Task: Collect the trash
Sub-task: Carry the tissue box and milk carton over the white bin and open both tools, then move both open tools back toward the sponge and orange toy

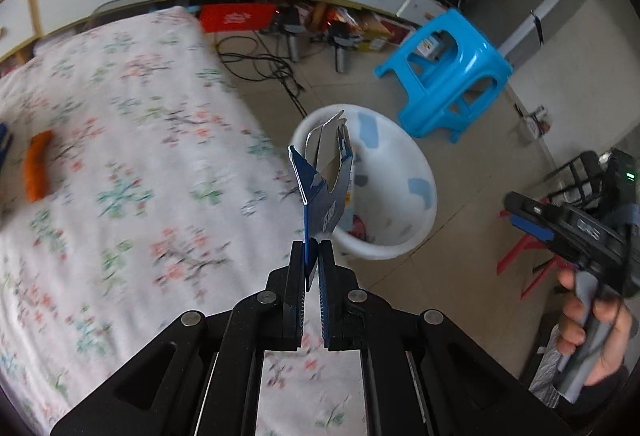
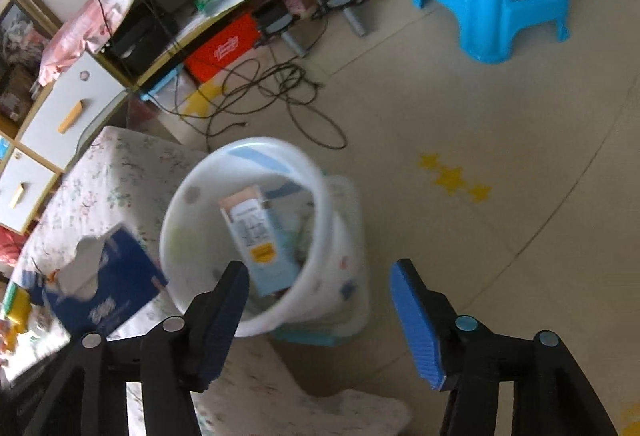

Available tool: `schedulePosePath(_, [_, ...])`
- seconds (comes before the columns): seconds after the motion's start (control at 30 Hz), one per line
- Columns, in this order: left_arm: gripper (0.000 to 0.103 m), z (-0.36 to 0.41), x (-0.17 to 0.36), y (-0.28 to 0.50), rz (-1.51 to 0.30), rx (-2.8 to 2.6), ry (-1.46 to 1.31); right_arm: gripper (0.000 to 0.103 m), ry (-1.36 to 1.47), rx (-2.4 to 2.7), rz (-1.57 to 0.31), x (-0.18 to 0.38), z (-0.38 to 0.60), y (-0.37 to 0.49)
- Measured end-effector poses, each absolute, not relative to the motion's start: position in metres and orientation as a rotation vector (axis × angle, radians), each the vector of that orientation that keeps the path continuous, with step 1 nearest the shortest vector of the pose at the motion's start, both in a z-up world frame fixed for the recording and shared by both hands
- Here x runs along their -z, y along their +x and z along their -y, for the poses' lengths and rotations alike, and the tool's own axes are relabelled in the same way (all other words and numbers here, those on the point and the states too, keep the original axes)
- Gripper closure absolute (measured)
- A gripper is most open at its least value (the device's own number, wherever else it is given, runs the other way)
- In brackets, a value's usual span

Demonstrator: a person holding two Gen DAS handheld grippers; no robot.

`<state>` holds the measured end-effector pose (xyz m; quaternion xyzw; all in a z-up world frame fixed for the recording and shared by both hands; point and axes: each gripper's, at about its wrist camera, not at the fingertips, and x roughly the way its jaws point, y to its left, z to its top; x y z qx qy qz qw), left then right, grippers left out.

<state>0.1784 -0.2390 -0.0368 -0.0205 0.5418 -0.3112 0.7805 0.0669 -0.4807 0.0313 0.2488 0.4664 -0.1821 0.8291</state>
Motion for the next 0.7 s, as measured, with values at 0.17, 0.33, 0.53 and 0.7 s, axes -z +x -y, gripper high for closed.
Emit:
schedulePosePath(0.17, [0.097, 0.269, 0.046, 0.187, -1.188, 0.687, -0.024, 0.037, 0.513, 0.386, -0.967, -0.042, 0.483, 0.054])
schedulePosePath(0.33, [0.087, 0.286, 0.044, 0.190, -1.169, 0.706, -0.019, 0.032, 0.491, 0.400, -0.941, -0.051, 0.477, 0.052])
schedulePosePath(0.53, [0.027, 0.278, 0.030, 0.182, -1.091, 0.614, 0.072, 0.028, 0.498, 0.398, -0.941, -0.052, 0.473, 0.051])
schedulePosePath(0.7, [0.017, 0.258, 0.025, 0.176, -1.090, 0.589, 0.131, 0.027, 0.510, 0.404, -0.954, -0.048, 0.466, 0.053])
